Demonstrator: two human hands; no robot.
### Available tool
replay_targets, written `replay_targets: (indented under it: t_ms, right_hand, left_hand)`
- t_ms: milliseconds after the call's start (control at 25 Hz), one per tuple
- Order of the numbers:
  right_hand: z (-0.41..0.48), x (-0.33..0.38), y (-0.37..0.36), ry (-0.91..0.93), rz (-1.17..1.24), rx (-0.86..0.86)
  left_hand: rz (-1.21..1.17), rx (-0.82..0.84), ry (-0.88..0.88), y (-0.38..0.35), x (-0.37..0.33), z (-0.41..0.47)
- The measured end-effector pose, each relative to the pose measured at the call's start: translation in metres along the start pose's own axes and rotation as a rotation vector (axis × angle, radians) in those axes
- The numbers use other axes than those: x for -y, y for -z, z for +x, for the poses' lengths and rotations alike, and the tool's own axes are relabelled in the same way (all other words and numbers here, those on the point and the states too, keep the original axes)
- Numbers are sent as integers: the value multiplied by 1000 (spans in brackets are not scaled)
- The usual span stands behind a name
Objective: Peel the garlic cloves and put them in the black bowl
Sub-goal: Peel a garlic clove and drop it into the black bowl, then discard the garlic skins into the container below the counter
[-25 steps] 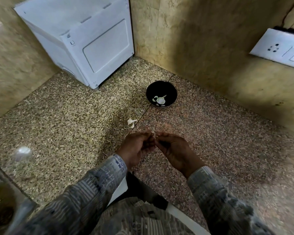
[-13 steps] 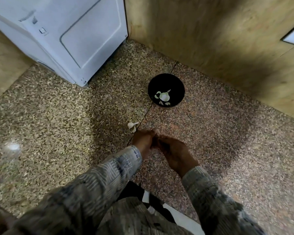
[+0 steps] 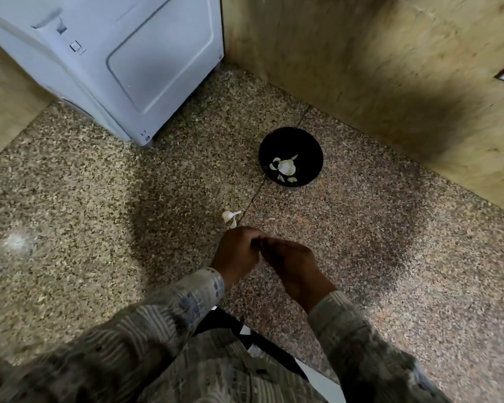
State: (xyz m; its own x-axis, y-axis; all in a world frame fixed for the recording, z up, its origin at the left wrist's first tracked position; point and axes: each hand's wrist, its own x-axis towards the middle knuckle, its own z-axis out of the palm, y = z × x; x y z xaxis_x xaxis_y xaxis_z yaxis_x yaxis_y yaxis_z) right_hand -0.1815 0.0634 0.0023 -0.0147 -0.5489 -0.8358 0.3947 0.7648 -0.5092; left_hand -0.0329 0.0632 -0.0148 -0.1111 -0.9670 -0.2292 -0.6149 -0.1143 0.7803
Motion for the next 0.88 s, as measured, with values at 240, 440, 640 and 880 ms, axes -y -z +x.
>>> replay_targets:
  t_ms: [240, 440, 640, 880]
  right_hand:
    - [-5, 7, -8, -59, 11, 103]
    - [-45, 4, -11, -135, -98, 419]
    - [-91, -37, -7, -221, -196, 617]
    - [-153, -115, -10, -311, -440, 810]
  left_hand:
    - [-530, 8, 291, 19, -2, -19]
    - [-1469, -226, 569, 35, -12, -96]
    - [-1839, -550, 471, 15, -22, -202]
    - [-1910, -932, 341, -11, -24, -337]
